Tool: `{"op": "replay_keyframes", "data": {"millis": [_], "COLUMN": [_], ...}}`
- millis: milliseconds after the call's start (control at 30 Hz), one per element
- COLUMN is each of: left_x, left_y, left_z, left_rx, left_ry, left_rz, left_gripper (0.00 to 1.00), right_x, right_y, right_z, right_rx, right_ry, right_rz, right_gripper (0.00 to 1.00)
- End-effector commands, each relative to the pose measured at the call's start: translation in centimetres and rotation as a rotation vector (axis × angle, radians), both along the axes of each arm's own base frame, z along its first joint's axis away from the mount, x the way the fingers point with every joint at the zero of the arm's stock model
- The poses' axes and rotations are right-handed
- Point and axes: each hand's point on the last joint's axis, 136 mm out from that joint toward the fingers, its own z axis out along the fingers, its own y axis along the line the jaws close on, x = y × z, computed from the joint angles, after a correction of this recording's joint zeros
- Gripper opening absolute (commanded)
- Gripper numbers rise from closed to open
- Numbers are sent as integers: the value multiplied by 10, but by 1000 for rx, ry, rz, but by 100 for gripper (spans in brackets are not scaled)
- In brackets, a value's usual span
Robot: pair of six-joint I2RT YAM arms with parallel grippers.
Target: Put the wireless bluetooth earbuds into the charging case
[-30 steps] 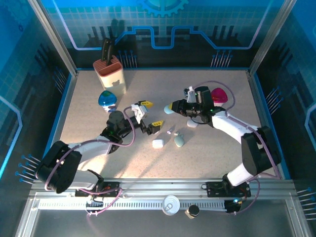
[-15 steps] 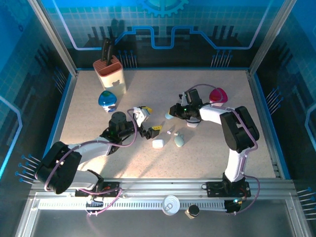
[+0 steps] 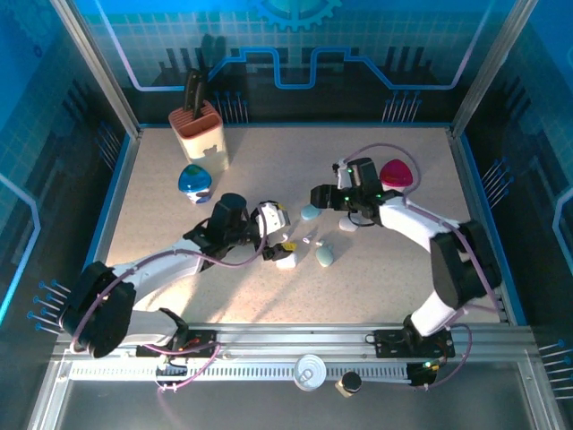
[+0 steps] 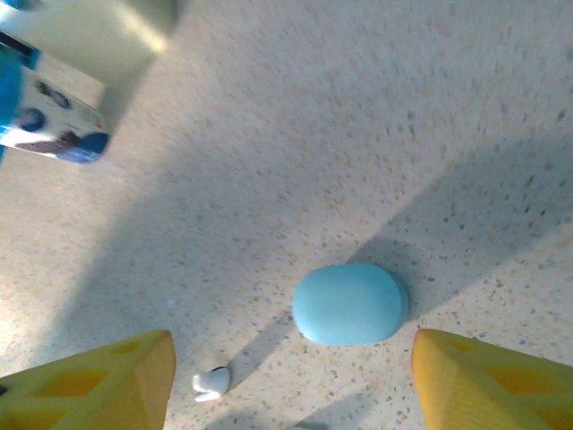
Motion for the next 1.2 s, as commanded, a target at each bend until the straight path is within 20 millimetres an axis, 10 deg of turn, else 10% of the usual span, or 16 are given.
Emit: {"op": "replay_keyframes", "data": {"millis": [0,867,1167], "left_x": [-18,-13,-11], "left_y": [6,18,15], "left_z": [-46,-150,-146], "left_rx": [219,675,658], "left_ry": [67,252,239], "left_rz": [-101,-114,-105], "left_gripper": [91,76,44], "right_x": [-16,-21,-27], "right_y": [-14,-24,-31], "right_z": [1,-2,-2], "right_rx": [-64,-36,27], "right_ry": [-34,-12,10], "right_rz": [10,-7,-31], "right_gripper": [70,70,70]}}
